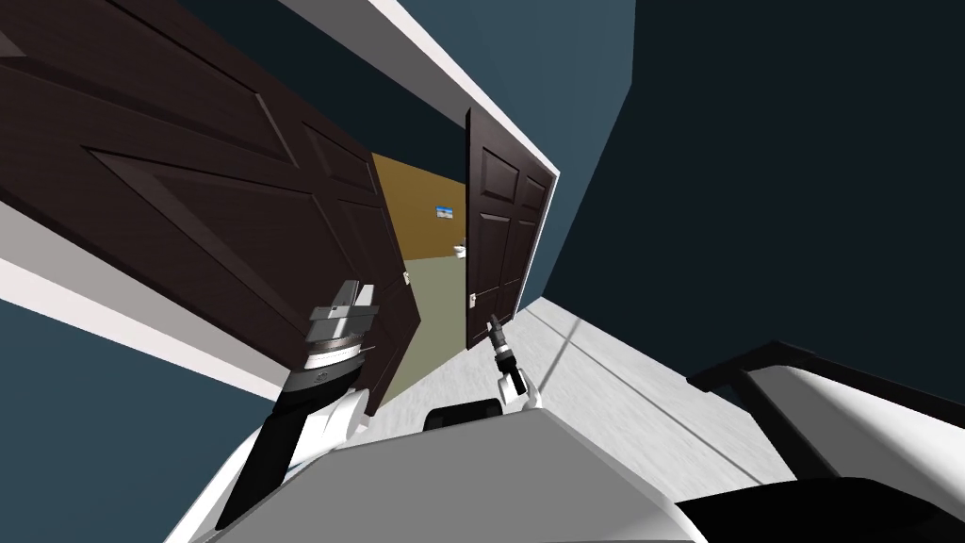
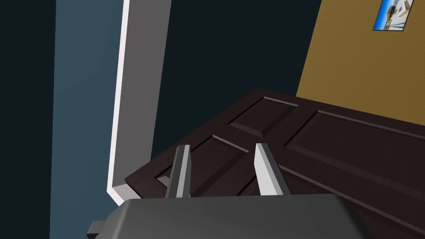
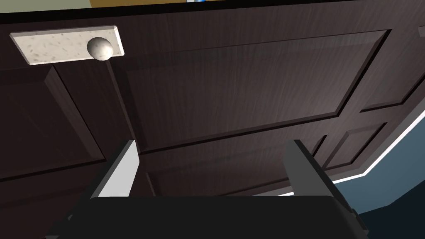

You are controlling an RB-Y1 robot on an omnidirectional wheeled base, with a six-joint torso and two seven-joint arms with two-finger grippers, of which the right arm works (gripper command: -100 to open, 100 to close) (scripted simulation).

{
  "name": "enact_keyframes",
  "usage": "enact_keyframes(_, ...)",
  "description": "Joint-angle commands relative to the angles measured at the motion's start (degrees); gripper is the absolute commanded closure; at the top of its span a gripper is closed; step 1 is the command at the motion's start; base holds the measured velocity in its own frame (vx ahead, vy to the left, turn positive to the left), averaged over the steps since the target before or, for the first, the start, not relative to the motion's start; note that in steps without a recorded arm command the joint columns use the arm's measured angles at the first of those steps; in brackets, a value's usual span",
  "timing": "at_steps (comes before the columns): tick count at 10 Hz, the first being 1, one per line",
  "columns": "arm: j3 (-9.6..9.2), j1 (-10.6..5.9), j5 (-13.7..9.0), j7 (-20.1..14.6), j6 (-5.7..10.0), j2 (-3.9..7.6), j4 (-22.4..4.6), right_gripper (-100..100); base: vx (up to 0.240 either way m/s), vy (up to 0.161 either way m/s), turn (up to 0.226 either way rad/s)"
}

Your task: Push the door open

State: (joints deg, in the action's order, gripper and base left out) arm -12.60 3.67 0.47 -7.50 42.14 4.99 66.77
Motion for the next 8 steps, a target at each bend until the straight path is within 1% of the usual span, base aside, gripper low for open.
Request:
enact_keyframes(1, -0.37, -1.13, 0.0, 0.2, 0.48, -0.13, -2.7, -100, 0.049, -0.040, 0.055)
enact_keyframes(8, -2.34, -6.89, -0.1, 0.3, 2.06, -0.27, -15.3, -100, 0.085, -0.051, 0.082)
